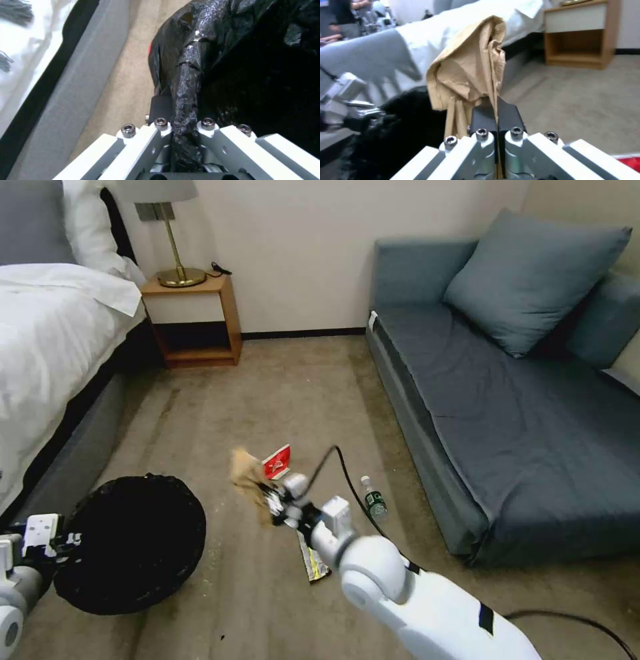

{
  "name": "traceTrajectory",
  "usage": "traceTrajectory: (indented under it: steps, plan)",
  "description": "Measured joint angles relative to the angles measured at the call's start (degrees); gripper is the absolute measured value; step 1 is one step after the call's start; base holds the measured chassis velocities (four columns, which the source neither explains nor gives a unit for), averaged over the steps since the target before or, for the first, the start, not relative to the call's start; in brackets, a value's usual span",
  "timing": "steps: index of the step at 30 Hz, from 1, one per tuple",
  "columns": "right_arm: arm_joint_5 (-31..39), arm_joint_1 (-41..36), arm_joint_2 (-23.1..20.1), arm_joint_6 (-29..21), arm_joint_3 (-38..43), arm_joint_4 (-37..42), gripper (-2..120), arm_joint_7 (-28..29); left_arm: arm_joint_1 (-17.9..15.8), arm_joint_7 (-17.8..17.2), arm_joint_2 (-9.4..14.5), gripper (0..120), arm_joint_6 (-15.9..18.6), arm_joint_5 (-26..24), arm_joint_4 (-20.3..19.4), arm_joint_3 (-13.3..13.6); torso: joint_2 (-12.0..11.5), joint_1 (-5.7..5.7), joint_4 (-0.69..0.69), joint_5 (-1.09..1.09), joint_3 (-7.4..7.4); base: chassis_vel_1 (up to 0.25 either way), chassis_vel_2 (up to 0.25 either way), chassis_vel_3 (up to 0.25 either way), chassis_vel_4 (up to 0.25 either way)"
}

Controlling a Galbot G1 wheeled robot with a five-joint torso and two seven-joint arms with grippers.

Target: Pick up the trash bin, then pick up the garbage on the floor and place it into the trash bin.

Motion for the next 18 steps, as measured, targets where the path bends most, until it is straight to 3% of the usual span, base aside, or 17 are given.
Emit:
traceTrajectory:
  steps: [7,10,11,14,18]
  plan:
    - [-0.98,2.66,2.35,-1.50,-4.70,-3.15,0,2.90,-0.09,-0.30,-0.52,3,0.02,-0.32,-1.12,0.15,0.00,0.00,-0.08,-0.02,0.01,0.000,0.000,0.000,0.000]
    - [-2.48,7.65,10.89,-2.14,-12.21,-7.90,0,4.63,-0.27,-0.41,-1.60,3,0.01,-0.56,-1.75,0.73,0.00,0.00,0.00,-0.02,0.01,0.000,0.000,0.000,0.000]
    - [-2.48,7.65,10.89,-2.14,-12.21,-7.90,0,4.63,-0.27,-0.41,-1.60,3,0.01,-0.56,-1.75,0.73,0.00,0.00,0.00,-0.02,0.01,0.000,0.000,0.000,0.000]
    - [-3.36,8.71,16.77,-1.33,-14.98,-11.52,0,6.35,-0.42,-0.50,-2.16,3,0.02,-0.53,-1.85,1.32,0.00,0.00,0.00,-0.02,0.01,0.000,0.000,0.000,0.000]
    - [-3.78,9.63,19.64,-0.89,-16.30,-14.09,0,7.50,-0.52,-0.50,-2.29,3,0.02,-0.51,-2.25,1.42,0.00,0.00,-0.03,-0.02,0.01,0.000,0.000,0.000,0.000]
